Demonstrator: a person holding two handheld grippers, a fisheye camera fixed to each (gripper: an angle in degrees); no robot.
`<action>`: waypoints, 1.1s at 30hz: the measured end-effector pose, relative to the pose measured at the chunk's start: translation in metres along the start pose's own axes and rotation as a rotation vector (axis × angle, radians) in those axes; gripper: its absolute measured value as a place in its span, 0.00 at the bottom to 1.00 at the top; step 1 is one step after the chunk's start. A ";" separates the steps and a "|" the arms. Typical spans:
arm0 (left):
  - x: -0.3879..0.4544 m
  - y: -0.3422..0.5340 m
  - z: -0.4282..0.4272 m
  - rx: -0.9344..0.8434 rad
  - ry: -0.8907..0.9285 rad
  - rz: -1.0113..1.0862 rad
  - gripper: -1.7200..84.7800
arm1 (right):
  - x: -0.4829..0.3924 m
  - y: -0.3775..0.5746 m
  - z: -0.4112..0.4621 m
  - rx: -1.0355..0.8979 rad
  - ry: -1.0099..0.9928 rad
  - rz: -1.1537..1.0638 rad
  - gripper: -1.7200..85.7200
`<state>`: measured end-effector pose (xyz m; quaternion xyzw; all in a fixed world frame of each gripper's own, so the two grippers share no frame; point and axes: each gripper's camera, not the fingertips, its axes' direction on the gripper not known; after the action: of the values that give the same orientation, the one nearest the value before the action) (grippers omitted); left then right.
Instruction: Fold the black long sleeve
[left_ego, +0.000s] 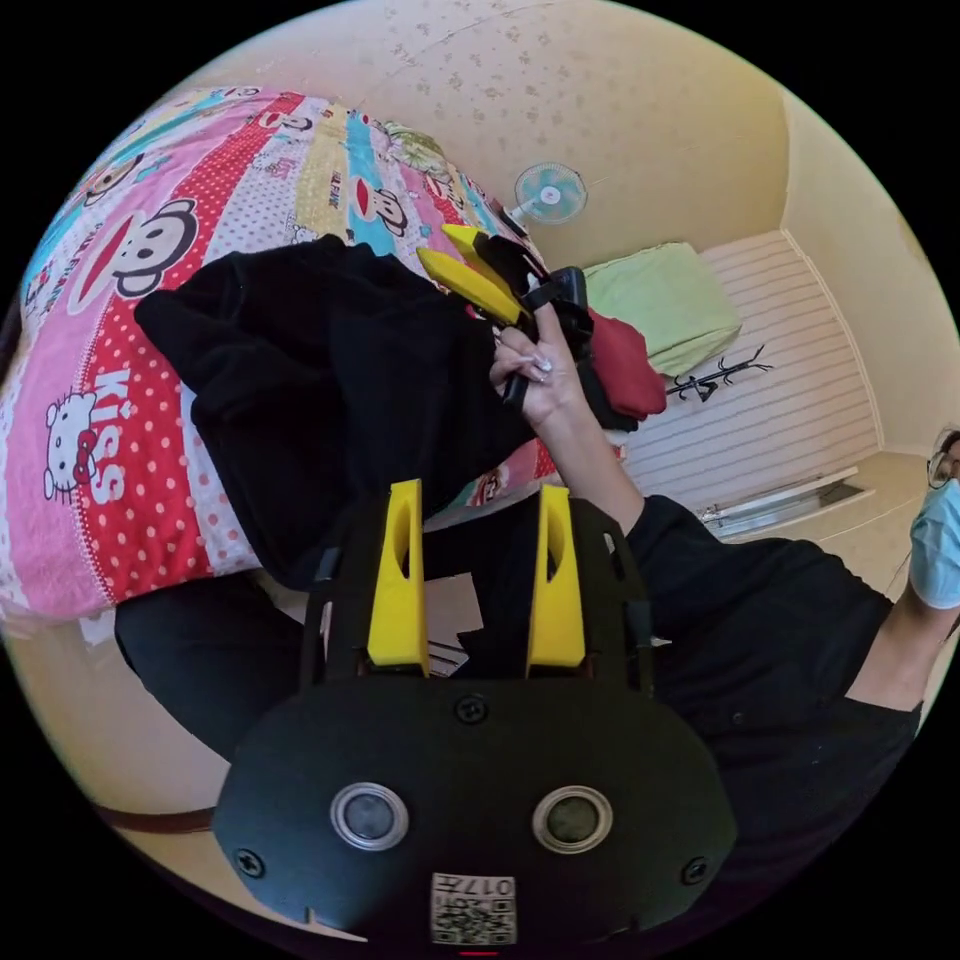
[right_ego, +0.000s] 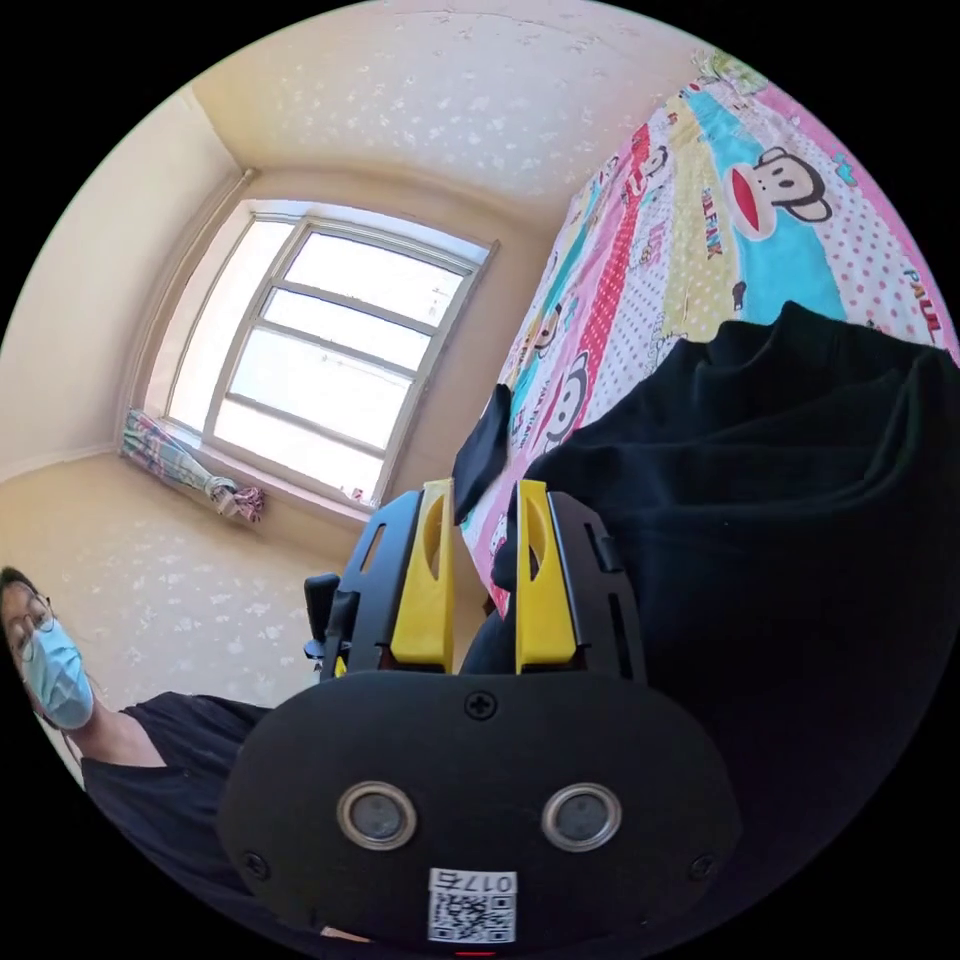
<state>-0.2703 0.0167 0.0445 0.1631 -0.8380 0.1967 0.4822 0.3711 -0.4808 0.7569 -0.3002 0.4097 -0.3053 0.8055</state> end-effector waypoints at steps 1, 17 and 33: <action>0.008 -0.008 0.009 -0.012 -0.037 0.030 0.21 | -0.002 0.000 -0.009 0.023 0.017 -0.012 0.13; 0.005 -0.064 0.145 -0.080 -0.454 0.053 0.05 | 0.052 0.023 -0.149 0.263 0.523 0.020 0.15; 0.025 0.001 -0.032 0.401 -0.447 0.020 0.01 | 0.030 0.044 -0.036 0.284 0.969 -0.237 0.03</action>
<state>-0.2593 0.0310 0.0806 0.2861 -0.8693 0.3222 0.2421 0.3657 -0.4834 0.6930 -0.0563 0.6534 -0.5510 0.5160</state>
